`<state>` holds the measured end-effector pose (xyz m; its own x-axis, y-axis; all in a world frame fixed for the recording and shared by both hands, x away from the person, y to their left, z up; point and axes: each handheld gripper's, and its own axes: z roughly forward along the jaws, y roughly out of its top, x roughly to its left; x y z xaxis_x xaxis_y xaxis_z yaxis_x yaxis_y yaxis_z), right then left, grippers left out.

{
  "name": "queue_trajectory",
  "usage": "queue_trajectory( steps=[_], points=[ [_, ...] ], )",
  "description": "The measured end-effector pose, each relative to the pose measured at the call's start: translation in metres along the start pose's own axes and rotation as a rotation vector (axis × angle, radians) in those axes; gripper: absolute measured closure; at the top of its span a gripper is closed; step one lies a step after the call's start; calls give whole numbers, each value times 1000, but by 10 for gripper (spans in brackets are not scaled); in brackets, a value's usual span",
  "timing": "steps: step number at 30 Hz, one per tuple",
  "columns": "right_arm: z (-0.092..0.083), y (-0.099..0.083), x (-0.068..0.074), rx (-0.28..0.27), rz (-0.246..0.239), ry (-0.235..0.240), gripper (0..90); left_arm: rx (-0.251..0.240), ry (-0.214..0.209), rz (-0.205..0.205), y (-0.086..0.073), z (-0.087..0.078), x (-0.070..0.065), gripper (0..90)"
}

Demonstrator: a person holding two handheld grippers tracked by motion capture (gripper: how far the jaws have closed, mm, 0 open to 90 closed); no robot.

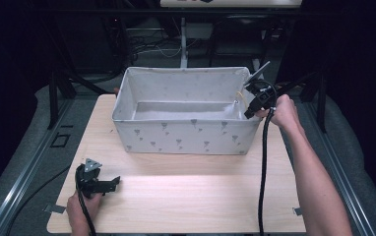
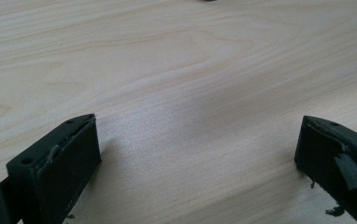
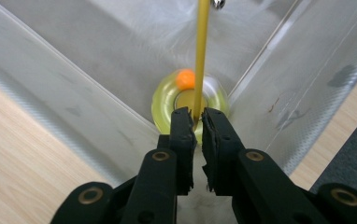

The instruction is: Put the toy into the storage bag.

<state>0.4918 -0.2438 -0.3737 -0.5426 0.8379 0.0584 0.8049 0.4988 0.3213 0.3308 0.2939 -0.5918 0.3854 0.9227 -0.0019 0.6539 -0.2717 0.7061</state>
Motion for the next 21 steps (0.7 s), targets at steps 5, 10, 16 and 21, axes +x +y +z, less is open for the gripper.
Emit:
queue_trajectory(
  steps=[5, 10, 16, 21],
  points=[
    [-17, 1, 4, -37, -18, 0, 737, -3, 1, -1, 0, 0, 0, 2],
    [-33, 3, 11, -62, -31, 10, 655, -3, 1, -1, 0, 0, 0, 2],
    [-48, 1, 20, -108, -37, 22, 467, -8, 4, -2, 0, 1, 0, 2],
    [-56, -3, 31, -114, -63, 29, 337, -8, 5, -2, 0, 1, 0, 2]
  ],
)
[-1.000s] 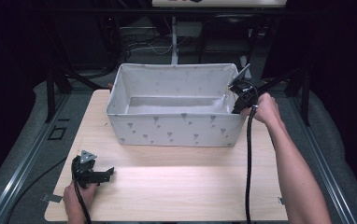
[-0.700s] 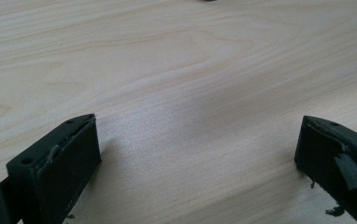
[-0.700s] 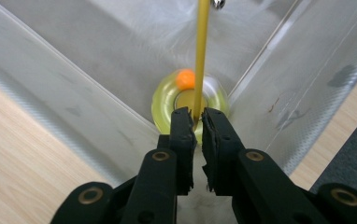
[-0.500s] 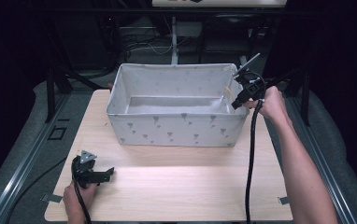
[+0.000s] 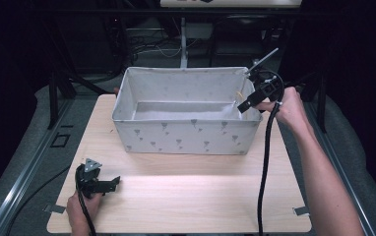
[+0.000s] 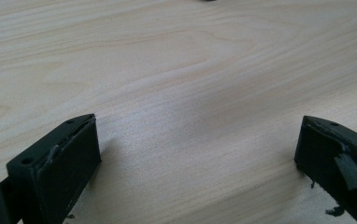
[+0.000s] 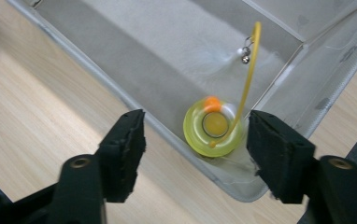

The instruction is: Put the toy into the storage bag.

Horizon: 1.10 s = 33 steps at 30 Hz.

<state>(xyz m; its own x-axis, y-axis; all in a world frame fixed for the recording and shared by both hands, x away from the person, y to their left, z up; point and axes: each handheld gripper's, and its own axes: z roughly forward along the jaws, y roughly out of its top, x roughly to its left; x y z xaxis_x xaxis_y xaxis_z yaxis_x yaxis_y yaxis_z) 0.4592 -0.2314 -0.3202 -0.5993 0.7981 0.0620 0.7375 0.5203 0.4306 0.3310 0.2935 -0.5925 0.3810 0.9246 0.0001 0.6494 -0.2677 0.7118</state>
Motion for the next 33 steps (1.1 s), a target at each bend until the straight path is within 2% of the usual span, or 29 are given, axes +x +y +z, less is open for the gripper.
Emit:
queue_trajectory(
  steps=[2, 3, 7, 15, 26, 33],
  points=[
    [-1, -1, 2, 1, -6, 4, 313, 0, 0, 1, 0, 0, 0, 2],
    [-3, -3, 9, -5, -16, 5, 249, 0, 0, 0, 0, 0, 0, 2],
    [-5, -6, 20, -10, -44, 14, 159, 0, -1, -1, 0, 0, 0, 2],
    [-3, -17, 49, -27, -113, 38, 40, 0, 0, 1, 0, 0, 0, 3],
    [18, -44, 86, -49, -187, 64, 25, 0, 0, 1, 0, 0, 0, 2],
    [52, -72, 96, -10, -203, 89, 19, 0, 0, 1, 0, 0, 0, 2]
  ],
)
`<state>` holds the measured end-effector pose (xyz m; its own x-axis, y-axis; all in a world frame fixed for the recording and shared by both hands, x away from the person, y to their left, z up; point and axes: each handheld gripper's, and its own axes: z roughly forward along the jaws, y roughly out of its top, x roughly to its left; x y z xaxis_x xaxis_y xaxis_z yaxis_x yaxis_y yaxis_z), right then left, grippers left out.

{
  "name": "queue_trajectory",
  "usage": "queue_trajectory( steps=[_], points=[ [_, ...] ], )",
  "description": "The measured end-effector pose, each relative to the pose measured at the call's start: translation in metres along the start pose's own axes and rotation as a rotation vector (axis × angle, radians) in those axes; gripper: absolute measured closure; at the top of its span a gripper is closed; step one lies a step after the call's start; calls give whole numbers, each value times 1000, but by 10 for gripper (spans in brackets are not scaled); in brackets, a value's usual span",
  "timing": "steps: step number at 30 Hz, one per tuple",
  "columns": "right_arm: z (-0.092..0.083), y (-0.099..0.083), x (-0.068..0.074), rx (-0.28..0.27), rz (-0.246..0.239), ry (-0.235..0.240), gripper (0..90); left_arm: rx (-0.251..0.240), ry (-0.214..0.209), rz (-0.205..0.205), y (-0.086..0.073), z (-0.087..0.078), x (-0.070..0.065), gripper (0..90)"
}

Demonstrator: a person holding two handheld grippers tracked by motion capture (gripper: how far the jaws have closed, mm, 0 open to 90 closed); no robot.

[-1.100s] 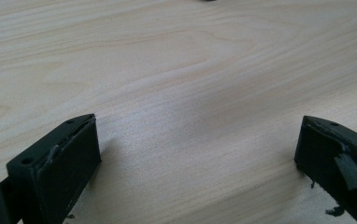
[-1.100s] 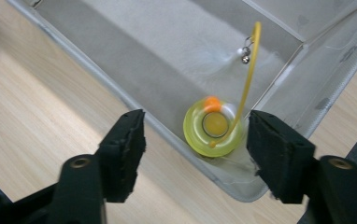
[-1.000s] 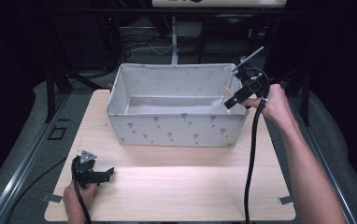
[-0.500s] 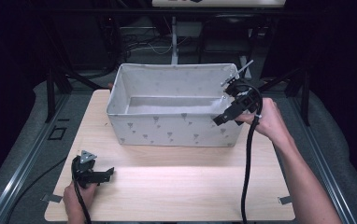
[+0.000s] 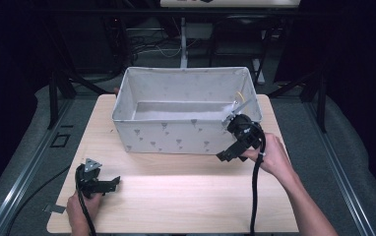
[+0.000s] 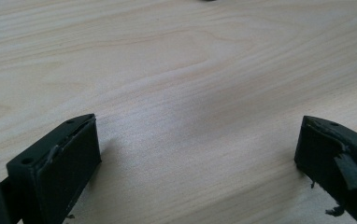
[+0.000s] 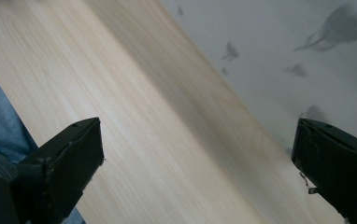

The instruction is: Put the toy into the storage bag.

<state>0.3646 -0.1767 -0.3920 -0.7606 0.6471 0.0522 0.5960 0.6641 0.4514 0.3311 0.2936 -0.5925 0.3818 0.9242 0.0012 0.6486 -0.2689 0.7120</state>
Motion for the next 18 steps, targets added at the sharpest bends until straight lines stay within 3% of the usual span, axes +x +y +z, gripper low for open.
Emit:
queue_trajectory(
  steps=[12, 18],
  points=[
    [60, -47, 7, 65, 11, 61, 6, -3, 1, -3, 0, 0, 0, 2],
    [76, -62, 5, 89, 21, 70, 4, -3, 1, -4, 0, 0, 0, 2]
  ],
)
